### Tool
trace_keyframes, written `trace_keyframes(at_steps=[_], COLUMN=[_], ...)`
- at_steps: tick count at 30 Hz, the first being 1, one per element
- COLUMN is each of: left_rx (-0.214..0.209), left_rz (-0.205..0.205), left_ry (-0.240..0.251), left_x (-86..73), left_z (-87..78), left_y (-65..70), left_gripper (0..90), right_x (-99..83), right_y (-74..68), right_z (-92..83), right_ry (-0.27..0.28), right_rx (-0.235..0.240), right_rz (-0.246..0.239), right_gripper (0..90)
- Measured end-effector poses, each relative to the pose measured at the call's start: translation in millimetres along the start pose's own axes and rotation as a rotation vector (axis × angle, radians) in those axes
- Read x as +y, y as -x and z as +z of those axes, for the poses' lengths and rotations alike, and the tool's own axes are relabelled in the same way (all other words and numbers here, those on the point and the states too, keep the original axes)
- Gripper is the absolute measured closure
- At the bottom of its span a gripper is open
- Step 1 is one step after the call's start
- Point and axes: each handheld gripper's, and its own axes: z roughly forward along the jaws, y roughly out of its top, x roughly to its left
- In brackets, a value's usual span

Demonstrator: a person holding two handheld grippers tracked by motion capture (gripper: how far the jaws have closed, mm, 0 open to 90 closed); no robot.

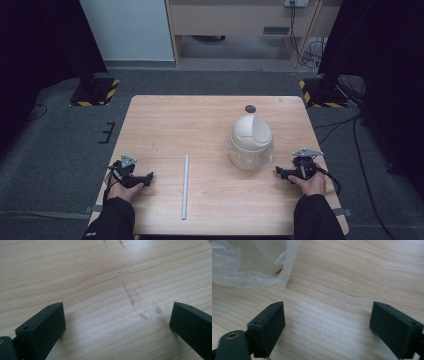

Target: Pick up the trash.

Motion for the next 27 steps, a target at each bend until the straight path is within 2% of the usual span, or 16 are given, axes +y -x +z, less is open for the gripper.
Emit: trace_keyframes(at_steps=[4,11,17,19,22,27], left_rx=[-0.008,-0.018,-0.028,-0.029,-0.03,-0.033], left_rz=[0.006,0.016,0.028,0.029,0.029,0.032], left_ry=[-0.006,-0.017,-0.021,-0.023,-0.022,-0.025], left_x=[1.1,2.5,3.1,3.3,3.3,3.9], left_z=[0.0,-0.3,-0.2,-0.2,0.0,0.1], left_y=[0.8,2.4,4.4,4.9,5.4,6.0], left_gripper=[0.7,1.5,1.6,1.5,1.5,1.7], right_x=[3.7,10.2,14.6,16.7,17.9,23.6], right_y=[-0.3,-3.9,-4.0,-4.2,-4.7,-6.2], right_z=[-4.8,-11.9,-18.9,-24.1,-27.3,-36.6], right_ry=[0.031,0.073,0.106,0.133,0.14,0.19], right_rx=[-0.005,0.02,0.022,0.025,0.029,0.037], right_rz=[0.005,0.0,0.003,0.011,0.004,0.007], right_gripper=[15.5,15.3,16.0,16.0,16.6,16.4])
